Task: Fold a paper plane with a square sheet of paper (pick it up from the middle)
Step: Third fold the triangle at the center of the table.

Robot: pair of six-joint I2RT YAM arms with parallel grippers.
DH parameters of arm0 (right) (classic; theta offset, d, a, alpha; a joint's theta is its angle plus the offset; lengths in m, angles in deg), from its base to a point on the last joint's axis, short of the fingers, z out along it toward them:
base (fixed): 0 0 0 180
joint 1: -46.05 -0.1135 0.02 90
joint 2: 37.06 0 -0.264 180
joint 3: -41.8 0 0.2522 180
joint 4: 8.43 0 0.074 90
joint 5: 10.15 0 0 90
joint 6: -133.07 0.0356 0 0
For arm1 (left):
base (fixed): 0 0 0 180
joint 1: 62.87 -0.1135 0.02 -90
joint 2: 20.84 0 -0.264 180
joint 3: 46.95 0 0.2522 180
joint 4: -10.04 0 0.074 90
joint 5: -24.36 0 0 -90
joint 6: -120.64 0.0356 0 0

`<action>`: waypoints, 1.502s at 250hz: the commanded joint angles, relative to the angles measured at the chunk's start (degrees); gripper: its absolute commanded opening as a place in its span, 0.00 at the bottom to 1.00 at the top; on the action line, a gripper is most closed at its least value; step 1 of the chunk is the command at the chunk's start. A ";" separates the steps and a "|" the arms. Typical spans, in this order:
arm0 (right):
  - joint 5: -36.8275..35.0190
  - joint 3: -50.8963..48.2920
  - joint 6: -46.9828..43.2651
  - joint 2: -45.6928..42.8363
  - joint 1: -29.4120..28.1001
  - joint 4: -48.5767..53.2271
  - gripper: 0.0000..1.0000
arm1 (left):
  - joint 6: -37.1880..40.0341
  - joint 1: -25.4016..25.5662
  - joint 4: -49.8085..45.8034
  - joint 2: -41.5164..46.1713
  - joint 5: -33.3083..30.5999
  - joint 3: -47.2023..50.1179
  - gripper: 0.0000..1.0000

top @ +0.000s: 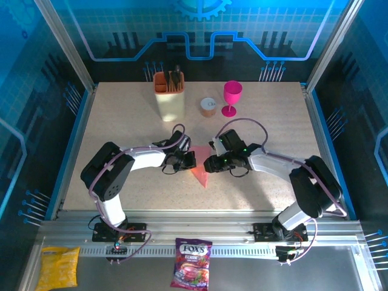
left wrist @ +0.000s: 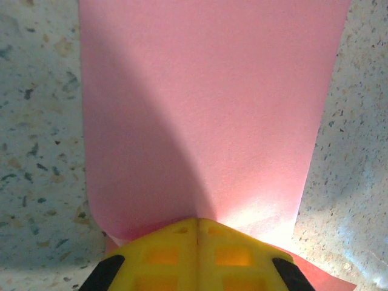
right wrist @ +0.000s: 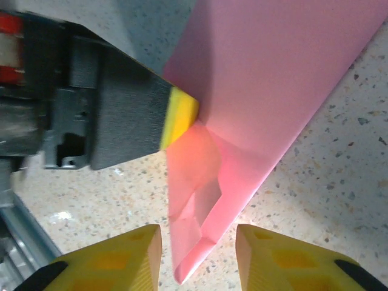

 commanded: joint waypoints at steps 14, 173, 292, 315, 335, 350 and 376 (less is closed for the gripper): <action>1.43 -3.21 3.43 -2.26 -1.62 -0.87 0.39 | -1.94 0.08 -2.21 -0.03 -3.98 2.39 0.00; -2.03 3.56 6.27 7.94 -11.40 -5.59 0.14 | -1.96 0.09 -2.80 -0.65 -3.71 1.87 0.00; 2.15 -5.19 6.64 11.83 -7.85 -12.39 0.03 | -1.95 -0.03 -3.74 -1.39 -4.58 1.97 0.00; 2.49 -6.43 6.48 11.30 -7.87 -12.57 0.02 | -1.96 -0.19 -3.84 -1.35 -4.55 2.00 0.00; 2.30 -7.14 6.25 10.79 -7.80 -12.27 0.01 | -1.91 -0.19 -4.06 -1.59 -4.72 1.80 0.00; 2.04 -7.87 6.09 10.16 -7.78 -12.13 0.00 | -1.96 -0.27 -4.32 -1.70 -4.76 1.63 0.00; 1.70 -8.95 5.79 8.48 -7.78 -11.27 0.00 | -1.91 -0.36 -4.53 -1.92 -4.88 1.32 0.00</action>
